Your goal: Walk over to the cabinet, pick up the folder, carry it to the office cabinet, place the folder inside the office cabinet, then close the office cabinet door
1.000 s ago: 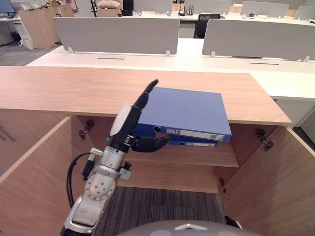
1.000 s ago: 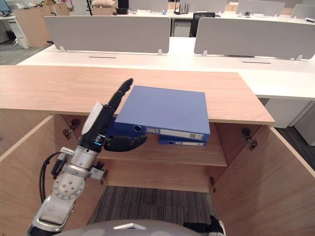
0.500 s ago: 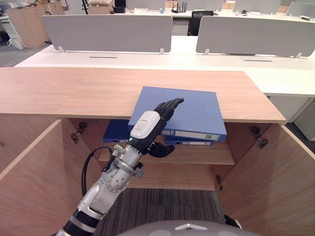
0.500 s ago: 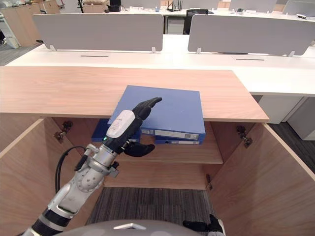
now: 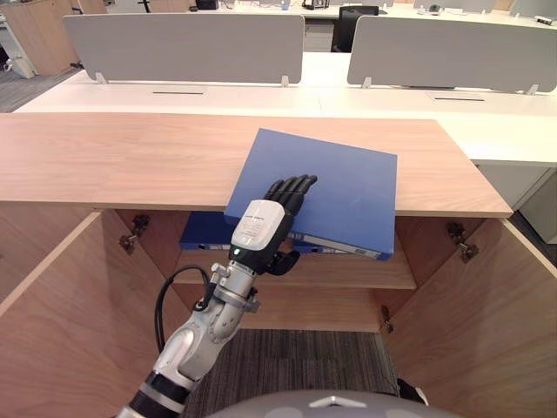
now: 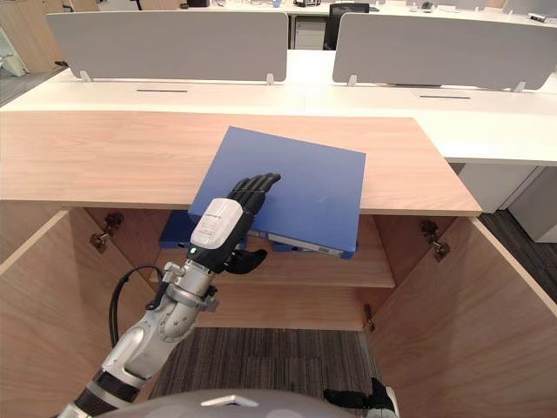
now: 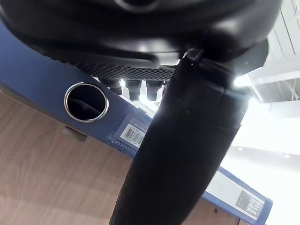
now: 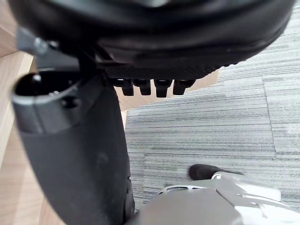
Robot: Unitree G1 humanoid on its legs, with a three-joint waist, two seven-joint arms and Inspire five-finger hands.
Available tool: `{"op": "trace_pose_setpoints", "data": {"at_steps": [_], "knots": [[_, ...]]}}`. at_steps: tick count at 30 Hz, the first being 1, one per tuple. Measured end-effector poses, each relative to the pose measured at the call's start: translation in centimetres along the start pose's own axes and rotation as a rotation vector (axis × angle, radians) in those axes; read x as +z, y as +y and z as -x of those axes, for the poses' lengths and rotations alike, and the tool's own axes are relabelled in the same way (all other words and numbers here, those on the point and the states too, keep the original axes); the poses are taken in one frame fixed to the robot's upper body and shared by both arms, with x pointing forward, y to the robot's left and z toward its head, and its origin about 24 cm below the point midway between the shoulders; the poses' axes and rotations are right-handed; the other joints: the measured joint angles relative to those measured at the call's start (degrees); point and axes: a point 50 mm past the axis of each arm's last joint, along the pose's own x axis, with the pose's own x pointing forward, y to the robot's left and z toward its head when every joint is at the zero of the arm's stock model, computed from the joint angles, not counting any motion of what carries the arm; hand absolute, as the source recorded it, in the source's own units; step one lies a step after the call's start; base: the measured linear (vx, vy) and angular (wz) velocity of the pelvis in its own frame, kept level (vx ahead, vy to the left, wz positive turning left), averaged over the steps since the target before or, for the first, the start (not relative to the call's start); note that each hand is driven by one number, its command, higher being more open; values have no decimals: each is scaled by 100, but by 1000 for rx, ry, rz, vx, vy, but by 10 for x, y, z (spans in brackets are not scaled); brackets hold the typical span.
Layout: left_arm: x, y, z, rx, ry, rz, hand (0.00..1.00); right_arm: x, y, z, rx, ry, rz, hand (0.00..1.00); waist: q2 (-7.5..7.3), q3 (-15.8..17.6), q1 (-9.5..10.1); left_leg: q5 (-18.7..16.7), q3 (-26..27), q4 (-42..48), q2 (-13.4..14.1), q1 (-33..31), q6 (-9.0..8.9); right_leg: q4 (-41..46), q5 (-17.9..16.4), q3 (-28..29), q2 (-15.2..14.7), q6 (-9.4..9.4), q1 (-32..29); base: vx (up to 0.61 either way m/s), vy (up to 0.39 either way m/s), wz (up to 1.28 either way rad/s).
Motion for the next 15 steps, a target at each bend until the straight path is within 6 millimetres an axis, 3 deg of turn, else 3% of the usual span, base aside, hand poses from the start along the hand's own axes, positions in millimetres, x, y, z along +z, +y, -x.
{"op": "trace_pose_setpoints", "data": {"at_steps": [11,15], "knots": [[1,15,-14,161,-1,-16,0,0,-1,0,-7,0,-12,100,46,21,-64,-3,6,0,2,5,-4,-24,11,4,-1,11,12,-18,-6,0],[2,16,-16,199,36,54,0,3,-1,0,-9,-9,-15,100,64,71,-86,-7,15,-5,3,2,-9,-51,21,11,4,14,16,0,0,0]]}}
